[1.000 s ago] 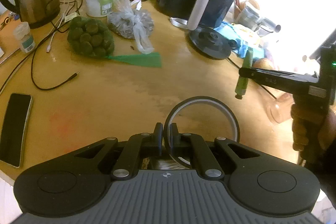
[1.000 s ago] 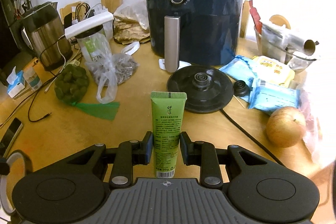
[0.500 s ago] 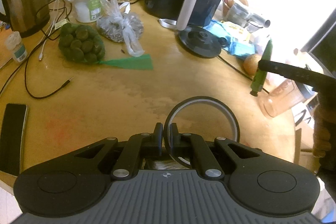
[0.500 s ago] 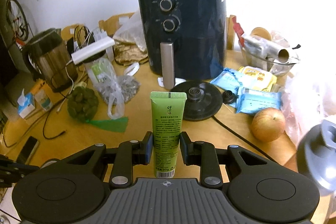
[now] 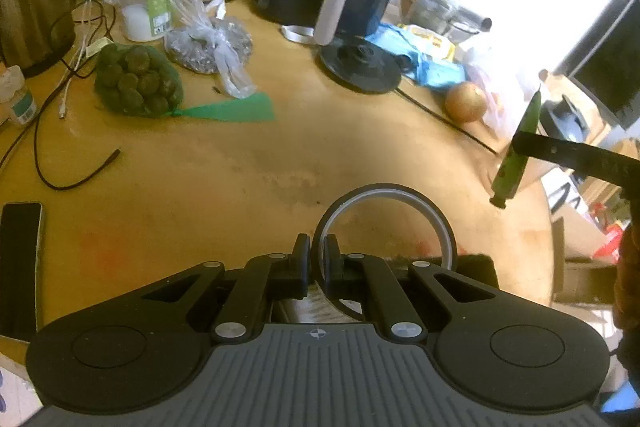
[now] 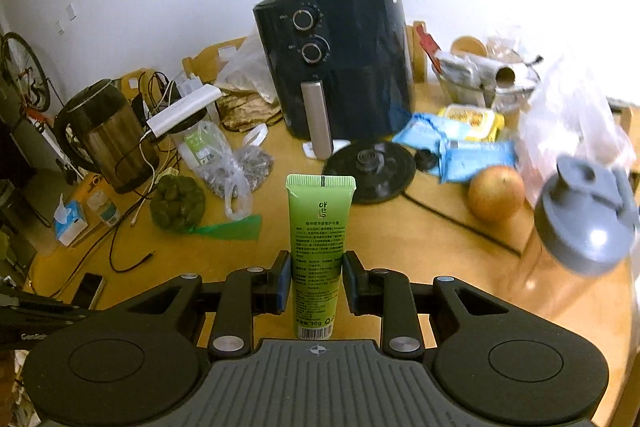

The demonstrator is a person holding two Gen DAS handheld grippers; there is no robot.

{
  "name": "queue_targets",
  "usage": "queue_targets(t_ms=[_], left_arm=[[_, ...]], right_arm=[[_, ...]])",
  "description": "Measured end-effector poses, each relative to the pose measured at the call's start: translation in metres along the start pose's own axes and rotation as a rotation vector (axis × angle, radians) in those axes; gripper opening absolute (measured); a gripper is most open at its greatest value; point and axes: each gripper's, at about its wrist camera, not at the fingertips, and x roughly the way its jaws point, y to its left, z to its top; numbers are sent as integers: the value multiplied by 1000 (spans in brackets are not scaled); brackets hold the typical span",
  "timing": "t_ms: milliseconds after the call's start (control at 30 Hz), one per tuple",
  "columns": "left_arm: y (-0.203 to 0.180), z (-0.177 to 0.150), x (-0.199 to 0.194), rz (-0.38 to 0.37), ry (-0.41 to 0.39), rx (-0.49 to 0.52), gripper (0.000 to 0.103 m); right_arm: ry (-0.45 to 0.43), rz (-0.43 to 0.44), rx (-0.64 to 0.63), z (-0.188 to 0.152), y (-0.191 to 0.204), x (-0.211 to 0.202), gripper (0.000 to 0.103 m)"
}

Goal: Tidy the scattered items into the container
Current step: 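Carry the tape ring and green tube over the cardboard box with both grippers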

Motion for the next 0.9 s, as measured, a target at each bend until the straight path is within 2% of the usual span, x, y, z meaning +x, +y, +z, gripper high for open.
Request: queue_targets(t_ms=[400,567,767,800,867,900], left_arm=[[-6,-11,0,-32,21,44,8],[-9,-15,-3,-44,21,55,8],[-10,-22,-5,-49,25,63,8],[-10,-23,-6,-48,26,63,8],[-9,-26,-6,-50,31,65,8],[-9,-27,-7,-50,32,65,8]], right_arm=[[68,58,164,-44,-1,-21,30],[95,74,186,-62,6,-28,30],[123,133,251,-77,11,-31,30],[137,165,270,-80,10,-30,31],[151,172,279,-83,12,-29,33],[148,161,268,-84,14,-31,47]])
